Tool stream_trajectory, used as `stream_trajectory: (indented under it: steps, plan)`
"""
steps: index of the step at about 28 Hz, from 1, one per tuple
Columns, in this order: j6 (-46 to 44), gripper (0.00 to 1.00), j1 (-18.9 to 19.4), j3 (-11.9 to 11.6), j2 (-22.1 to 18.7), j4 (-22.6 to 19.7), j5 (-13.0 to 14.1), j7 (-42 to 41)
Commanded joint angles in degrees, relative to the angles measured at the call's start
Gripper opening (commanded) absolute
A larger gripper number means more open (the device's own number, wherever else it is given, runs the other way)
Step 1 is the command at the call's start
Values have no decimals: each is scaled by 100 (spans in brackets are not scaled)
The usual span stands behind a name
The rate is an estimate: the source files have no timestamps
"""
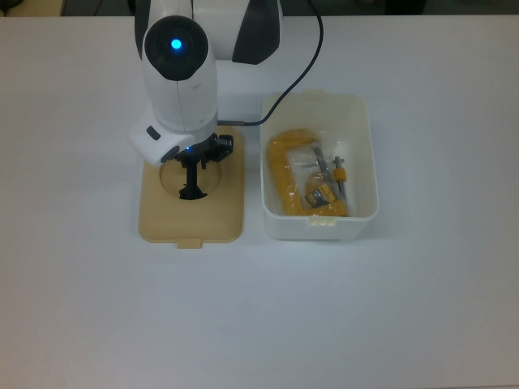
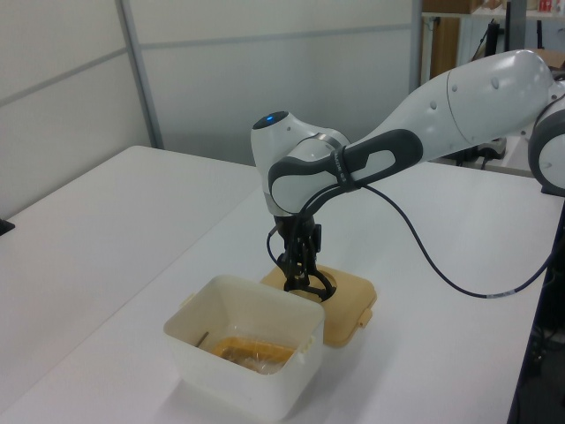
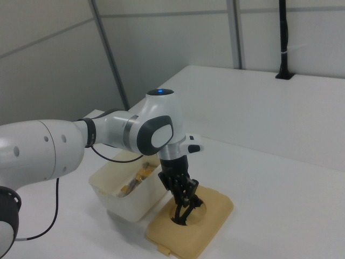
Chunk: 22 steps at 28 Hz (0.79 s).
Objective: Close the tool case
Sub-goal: 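Close the gripper on the black lid handle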
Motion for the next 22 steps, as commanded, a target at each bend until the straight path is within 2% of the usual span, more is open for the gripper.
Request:
stream_trajectory:
  steps: [1,9,19,22]
  plan:
    - [60,0,44,-52,-98,-143,-96,124]
    - [-54,0,9,-96,-177,-90,-87,89]
    - [-572,0,-149,-105,-467,322,36,45]
    - [-774,0,-175,-105,-537,489,159,10]
